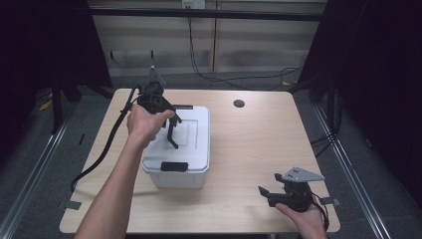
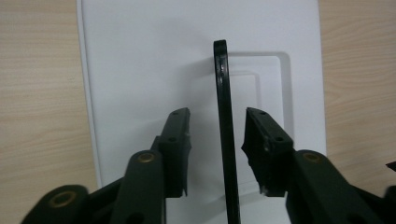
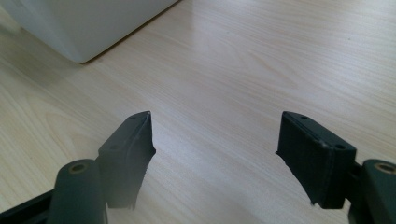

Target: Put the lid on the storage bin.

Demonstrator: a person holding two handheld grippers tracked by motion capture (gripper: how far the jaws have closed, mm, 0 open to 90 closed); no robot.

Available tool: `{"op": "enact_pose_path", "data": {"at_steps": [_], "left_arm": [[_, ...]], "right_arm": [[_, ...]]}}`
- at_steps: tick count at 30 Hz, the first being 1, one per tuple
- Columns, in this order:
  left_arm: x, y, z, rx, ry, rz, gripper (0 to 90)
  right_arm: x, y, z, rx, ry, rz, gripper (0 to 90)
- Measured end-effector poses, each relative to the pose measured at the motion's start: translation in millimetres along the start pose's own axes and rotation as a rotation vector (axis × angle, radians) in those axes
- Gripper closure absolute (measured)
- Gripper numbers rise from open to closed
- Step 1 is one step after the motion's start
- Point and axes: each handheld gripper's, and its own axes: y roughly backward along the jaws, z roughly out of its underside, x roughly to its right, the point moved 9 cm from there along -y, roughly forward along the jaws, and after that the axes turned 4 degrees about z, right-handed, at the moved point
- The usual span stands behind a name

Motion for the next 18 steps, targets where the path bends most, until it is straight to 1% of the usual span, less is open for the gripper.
{"op": "enact_pose_path", "data": {"at_steps": [2, 3, 5, 7, 8, 9, 11, 14, 15, 17, 18], "left_arm": [[-2.6, 1.8, 0.2, -0.009, -0.030, -0.013, 47.3], [-2.9, 2.5, 0.3, -0.012, -0.039, -0.012, 43.6], [-0.8, 5.0, -0.7, 0.002, -0.056, 0.017, 36.9], [0.7, 7.7, -0.9, -0.004, -0.086, 0.035, 33.2], [1.1, 8.6, -0.8, -0.007, -0.094, 0.046, 31.2], [0.9, 9.6, -0.7, -0.010, -0.102, 0.050, 30.5], [-0.7, 12.3, -0.2, -0.013, -0.131, 0.053, 27.6], [-2.2, 15.6, 1.0, 0.005, -0.154, 0.067, 25.5], [-1.6, 15.7, 1.8, 0.007, -0.163, 0.086, 25.4], [-2.6, 16.7, 3.0, 0.015, -0.168, 0.114, 24.0], [-3.9, 17.0, 3.7, 0.019, -0.176, 0.115, 22.8]], "right_arm": [[0.0, -0.1, 0.1, -0.001, 0.000, 0.000, 26.5], [0.1, -0.1, 0.1, 0.000, 0.001, 0.001, 26.5], [0.1, -0.1, 0.3, -0.003, 0.001, 0.000, 26.5], [0.3, -0.6, -0.1, 0.000, 0.006, -0.001, 26.5], [0.1, -0.5, -0.1, 0.000, 0.007, -0.001, 26.5], [0.2, -0.6, -0.1, 0.001, 0.009, -0.001, 26.5], [0.2, -0.4, 0.0, -0.001, 0.006, 0.000, 26.5], [0.4, -0.4, 0.1, -0.001, 0.006, 0.000, 26.5], [0.2, -0.4, 0.1, 0.000, 0.006, -0.001, 26.5], [0.4, -0.9, 0.2, -0.003, 0.005, -0.003, 26.4], [0.2, -0.9, 0.4, -0.006, 0.001, -0.002, 26.4]]}}
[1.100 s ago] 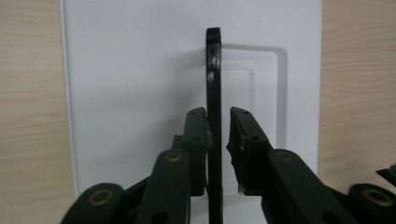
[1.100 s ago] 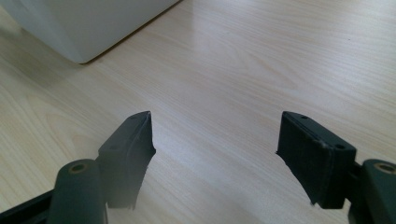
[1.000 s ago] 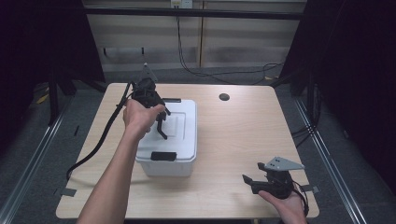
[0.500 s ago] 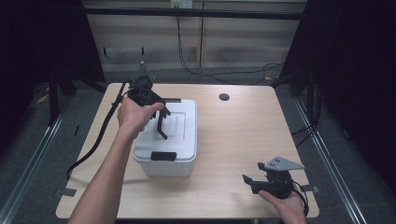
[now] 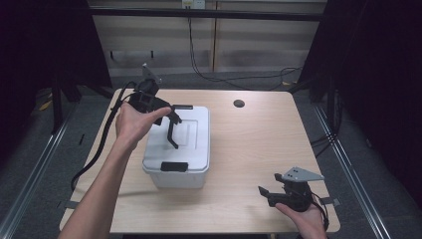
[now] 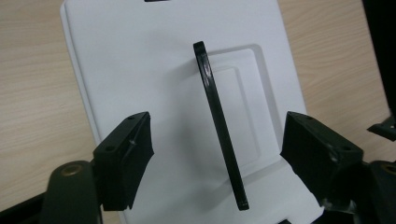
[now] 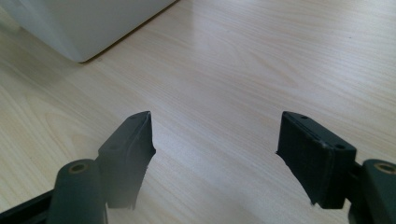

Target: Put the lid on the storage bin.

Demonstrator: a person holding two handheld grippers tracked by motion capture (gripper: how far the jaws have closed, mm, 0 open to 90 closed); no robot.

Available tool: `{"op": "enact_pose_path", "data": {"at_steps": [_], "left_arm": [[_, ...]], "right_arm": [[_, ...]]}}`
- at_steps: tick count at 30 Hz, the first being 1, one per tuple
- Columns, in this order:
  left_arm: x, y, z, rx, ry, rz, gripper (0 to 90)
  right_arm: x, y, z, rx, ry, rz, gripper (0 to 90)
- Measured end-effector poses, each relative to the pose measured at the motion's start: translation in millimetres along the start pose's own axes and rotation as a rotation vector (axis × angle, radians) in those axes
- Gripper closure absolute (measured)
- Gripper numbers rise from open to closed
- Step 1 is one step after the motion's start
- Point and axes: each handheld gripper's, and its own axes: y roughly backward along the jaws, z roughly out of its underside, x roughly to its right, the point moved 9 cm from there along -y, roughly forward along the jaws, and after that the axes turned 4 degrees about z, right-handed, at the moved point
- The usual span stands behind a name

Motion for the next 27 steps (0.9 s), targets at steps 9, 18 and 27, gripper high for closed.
{"op": "enact_pose_path", "data": {"at_steps": [9, 18, 27], "left_arm": [[-3.6, 17.0, 7.4, 0.028, -0.124, 0.034, 19.7], [-18.6, 40.8, 20.0, 0.129, -0.222, 0.089, 16.2], [-39.6, 53.2, 35.7, 0.178, -0.269, 0.047, 16.2]], "right_arm": [[0.2, -0.1, 0.2, -0.001, -0.002, 0.001, 26.4], [0.4, -0.2, -0.2, 0.001, -0.001, 0.003, 26.4], [0.7, -0.1, -0.4, 0.002, -0.004, 0.006, 26.4]]}}
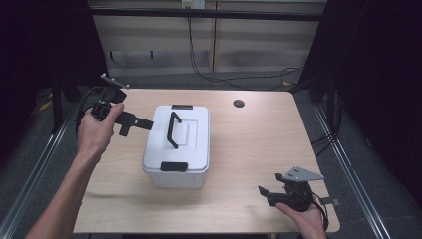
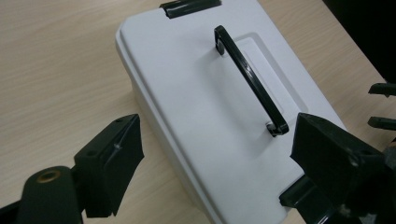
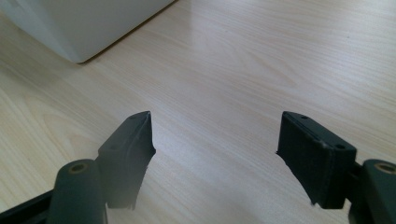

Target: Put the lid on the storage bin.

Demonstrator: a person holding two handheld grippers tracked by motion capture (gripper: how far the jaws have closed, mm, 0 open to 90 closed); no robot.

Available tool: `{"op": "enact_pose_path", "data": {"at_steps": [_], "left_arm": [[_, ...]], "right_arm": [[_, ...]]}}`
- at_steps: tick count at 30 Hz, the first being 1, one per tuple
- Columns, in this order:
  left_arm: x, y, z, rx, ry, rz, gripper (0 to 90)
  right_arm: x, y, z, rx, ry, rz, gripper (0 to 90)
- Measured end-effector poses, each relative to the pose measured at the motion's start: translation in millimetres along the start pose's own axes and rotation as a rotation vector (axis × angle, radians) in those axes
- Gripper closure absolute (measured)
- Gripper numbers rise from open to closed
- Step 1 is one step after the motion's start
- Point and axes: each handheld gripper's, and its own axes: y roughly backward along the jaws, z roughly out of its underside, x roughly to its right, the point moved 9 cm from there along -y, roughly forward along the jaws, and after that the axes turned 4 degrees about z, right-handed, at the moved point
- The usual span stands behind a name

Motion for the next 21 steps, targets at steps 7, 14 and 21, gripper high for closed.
{"op": "enact_pose_path", "data": {"at_steps": [7, 14, 21], "left_arm": [[-14.0, 13.1, 16.9, 0.040, -0.020, -0.022, 16.2], [-31.4, 15.1, 34.4, 0.103, 0.003, -0.025, 16.3], [-48.3, 12.5, 67.5, 0.111, 0.026, -0.028, 19.6]], "right_arm": [[0.1, -0.2, -0.1, 0.000, 0.001, 0.001, 26.4], [0.6, -0.3, 0.0, 0.001, 0.001, 0.003, 26.4], [0.7, -0.5, -0.1, 0.000, -0.001, 0.002, 26.4]]}}
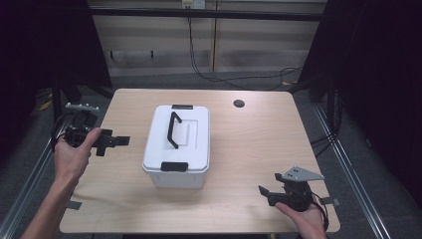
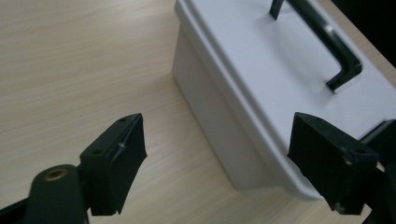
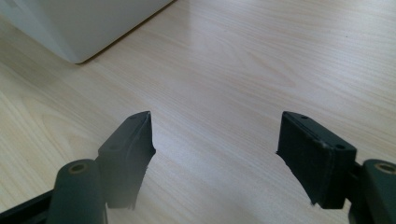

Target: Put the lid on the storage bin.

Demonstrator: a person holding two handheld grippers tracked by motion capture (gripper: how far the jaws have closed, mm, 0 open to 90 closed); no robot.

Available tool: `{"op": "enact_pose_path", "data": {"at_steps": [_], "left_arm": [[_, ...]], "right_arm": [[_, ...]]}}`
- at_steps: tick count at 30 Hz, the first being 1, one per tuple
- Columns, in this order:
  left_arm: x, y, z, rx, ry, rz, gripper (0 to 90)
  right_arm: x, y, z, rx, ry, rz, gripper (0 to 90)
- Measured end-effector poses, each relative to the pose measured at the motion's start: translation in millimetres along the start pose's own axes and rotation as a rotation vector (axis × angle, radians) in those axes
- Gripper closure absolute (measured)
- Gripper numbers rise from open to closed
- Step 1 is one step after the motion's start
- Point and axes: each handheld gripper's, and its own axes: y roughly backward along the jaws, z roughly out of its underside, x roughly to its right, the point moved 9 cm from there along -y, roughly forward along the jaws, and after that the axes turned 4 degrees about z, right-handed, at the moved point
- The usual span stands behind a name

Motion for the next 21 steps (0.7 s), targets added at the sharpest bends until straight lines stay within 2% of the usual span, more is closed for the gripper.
{"op": "enact_pose_path", "data": {"at_steps": [1, 3, 8, 13, 15, 17, 19, 21], "left_arm": [[-0.3, 0.9, 3.8, 0.004, 0.003, 0.001, 19.6], [2.6, 3.5, 13.0, 0.016, -0.026, -0.002, 19.6], [5.3, 6.8, 32.6, 0.028, -0.046, 0.006, 19.6], [0.4, 6.9, 48.0, 0.039, -0.045, -0.002, 19.6], [-1.0, 6.3, 55.5, 0.041, -0.030, -0.005, 19.6], [-3.3, 7.6, 64.6, 0.037, -0.013, -0.037, 19.6], [-2.4, 7.9, 69.5, 0.052, -0.018, -0.030, 19.6], [-4.6, 5.8, 78.0, 0.043, -0.014, -0.037, 19.6]], "right_arm": [[-0.2, 0.0, 0.1, -0.002, -0.002, 0.001, 26.4], [-0.6, 0.2, 0.3, -0.005, -0.004, 0.003, 26.4], [0.6, -0.5, 0.5, -0.004, -0.004, 0.004, 26.3], [0.4, 0.2, 0.4, -0.003, -0.003, 0.007, 26.3], [0.7, -0.4, 0.5, -0.004, -0.002, 0.006, 26.3], [-0.2, -0.5, 0.9, -0.010, -0.003, 0.008, 26.4], [-0.8, -0.8, 0.4, -0.007, 0.002, 0.005, 26.4], [-0.9, -1.0, 0.6, -0.010, 0.002, 0.006, 26.3]]}}
